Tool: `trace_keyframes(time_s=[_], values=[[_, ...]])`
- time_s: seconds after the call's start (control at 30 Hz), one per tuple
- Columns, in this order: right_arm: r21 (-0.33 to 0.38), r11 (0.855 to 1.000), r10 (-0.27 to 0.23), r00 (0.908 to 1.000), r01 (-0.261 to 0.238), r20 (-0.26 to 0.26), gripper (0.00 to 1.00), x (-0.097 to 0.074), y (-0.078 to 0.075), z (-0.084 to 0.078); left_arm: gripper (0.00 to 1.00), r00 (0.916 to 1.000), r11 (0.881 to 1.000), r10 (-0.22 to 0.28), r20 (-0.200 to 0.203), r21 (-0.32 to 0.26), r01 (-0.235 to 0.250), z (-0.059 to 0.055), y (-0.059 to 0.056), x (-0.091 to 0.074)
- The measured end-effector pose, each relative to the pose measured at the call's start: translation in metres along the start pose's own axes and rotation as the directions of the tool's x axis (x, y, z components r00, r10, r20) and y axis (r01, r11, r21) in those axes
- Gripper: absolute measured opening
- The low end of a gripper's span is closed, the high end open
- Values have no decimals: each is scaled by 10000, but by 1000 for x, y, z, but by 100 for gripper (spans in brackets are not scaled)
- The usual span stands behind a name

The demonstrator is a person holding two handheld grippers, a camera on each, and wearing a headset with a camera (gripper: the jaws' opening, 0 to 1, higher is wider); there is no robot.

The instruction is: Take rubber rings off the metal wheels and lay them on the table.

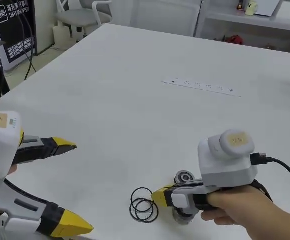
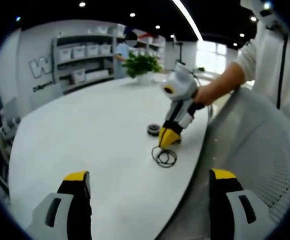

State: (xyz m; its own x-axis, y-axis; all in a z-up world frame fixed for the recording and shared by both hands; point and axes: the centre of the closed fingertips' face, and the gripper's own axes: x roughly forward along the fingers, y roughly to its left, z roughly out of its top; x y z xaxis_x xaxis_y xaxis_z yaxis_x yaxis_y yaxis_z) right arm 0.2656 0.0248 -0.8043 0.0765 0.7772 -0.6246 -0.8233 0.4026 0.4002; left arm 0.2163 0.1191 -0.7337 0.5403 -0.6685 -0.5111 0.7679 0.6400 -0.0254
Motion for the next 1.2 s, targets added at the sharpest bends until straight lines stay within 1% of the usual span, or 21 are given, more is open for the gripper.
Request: trace_keyframes(time_s=[0.17,0.3,0.4,0.53,0.67,0.73,0.83,0.97,1.0,1.07,1.1,1.2], values=[[-169,9996,-234,9996,236,125,2,-6,-5,1,98,10000,10000,77,-33,24,-77,1,1,0],[-295,9990,-313,9992,321,248,3,-12,-7,4,98,9999,9999,75,-85,112,-74,3,0,0],[-307,9990,-307,9985,321,449,5,-20,-8,9,98,10000,9998,87,-23,174,-86,7,1,0],[-495,9973,-510,9965,543,666,5,-32,-12,14,98,9999,9997,108,62,232,-109,11,3,-2],[-320,9963,-755,9918,792,1033,6,-46,-19,19,98,9999,9993,137,52,335,-139,14,6,-3],[-278,9948,-938,9885,977,1187,6,-53,-23,19,98,9999,9991,148,60,388,-151,17,9,-4],[-177,9920,-1214,9817,1253,1469,6,-63,-30,22,97,9999,9983,103,72,577,-107,26,13,-3],[42,9909,-1327,9728,1343,1897,8,-75,-34,26,96,9998,9963,71,160,855,-84,39,18,-1],[64,9905,-1356,9700,1371,2017,9,-80,-36,27,96,9998,9956,41,202,936,-60,44,19,0],[131,9895,-1435,9671,1440,2100,10,-85,-38,26,96,9996,9947,-1,276,1027,-27,50,21,1],[166,9879,-1542,9652,1542,2110,10,-87,-41,24,95,9992,9938,-47,387,1109,4,55,21,3],[267,9838,-1791,9597,1776,2165,11,-96,-47,19,95,9977,9935,-300,607,1111,231,66,20,8]])
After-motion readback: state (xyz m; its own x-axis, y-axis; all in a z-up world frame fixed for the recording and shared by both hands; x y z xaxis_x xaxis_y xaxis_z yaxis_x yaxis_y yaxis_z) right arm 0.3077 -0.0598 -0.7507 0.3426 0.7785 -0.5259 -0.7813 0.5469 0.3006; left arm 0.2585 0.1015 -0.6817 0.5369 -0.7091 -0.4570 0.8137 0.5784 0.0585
